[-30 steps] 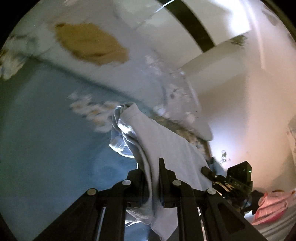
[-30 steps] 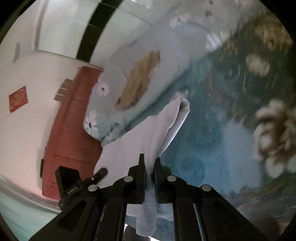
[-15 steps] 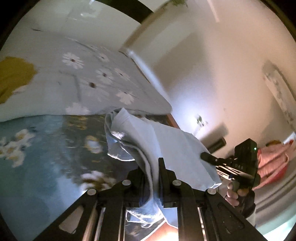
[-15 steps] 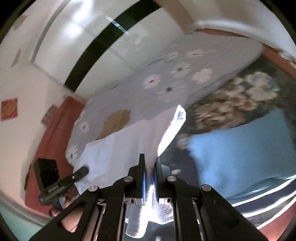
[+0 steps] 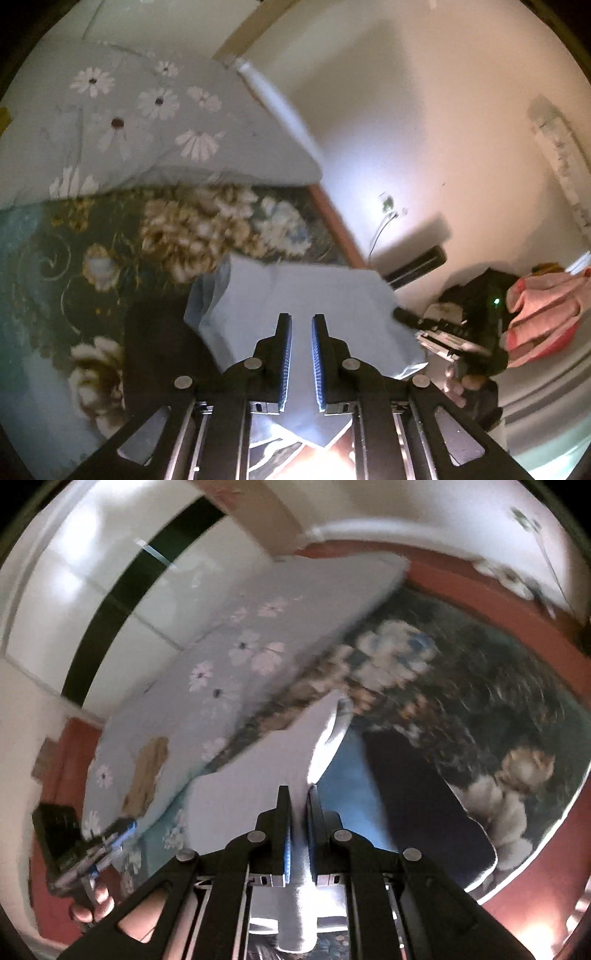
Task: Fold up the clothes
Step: 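Carry the folded shirt with both grippers toward the stack of clothes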
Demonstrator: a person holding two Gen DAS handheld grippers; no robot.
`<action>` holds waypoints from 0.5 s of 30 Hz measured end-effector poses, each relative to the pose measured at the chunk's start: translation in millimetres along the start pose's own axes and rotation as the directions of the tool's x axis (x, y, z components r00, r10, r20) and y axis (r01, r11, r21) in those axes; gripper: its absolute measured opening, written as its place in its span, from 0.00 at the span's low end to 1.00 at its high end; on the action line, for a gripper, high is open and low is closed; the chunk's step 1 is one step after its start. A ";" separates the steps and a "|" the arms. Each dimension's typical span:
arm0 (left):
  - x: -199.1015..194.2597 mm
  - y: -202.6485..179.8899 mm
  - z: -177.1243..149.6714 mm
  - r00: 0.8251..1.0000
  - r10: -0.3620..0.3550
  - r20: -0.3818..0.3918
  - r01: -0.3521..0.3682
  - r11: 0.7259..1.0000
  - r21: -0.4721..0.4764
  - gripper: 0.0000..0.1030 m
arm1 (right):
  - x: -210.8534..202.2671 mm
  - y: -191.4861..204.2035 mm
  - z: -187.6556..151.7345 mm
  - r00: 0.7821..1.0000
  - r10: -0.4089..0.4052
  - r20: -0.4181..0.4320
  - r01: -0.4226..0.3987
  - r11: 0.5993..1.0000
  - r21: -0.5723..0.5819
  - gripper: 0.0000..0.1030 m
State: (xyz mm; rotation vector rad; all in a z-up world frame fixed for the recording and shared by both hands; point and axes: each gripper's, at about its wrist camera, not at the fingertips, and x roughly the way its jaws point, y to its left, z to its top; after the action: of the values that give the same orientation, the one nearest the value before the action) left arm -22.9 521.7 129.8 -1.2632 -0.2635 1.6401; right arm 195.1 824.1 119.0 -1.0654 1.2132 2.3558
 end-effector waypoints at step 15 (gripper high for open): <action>38.0 -30.8 -22.3 0.989 0.130 -0.074 -0.112 0.972 0.206 0.14 | -4.9 -37.8 0.5 0.985 -0.165 0.042 0.164 0.986 0.016 0.20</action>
State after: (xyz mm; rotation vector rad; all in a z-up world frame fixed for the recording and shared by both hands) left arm 15.0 558.0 118.2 -1.2107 0.0341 1.6641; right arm 218.8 847.8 100.7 -1.0613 1.0796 2.2315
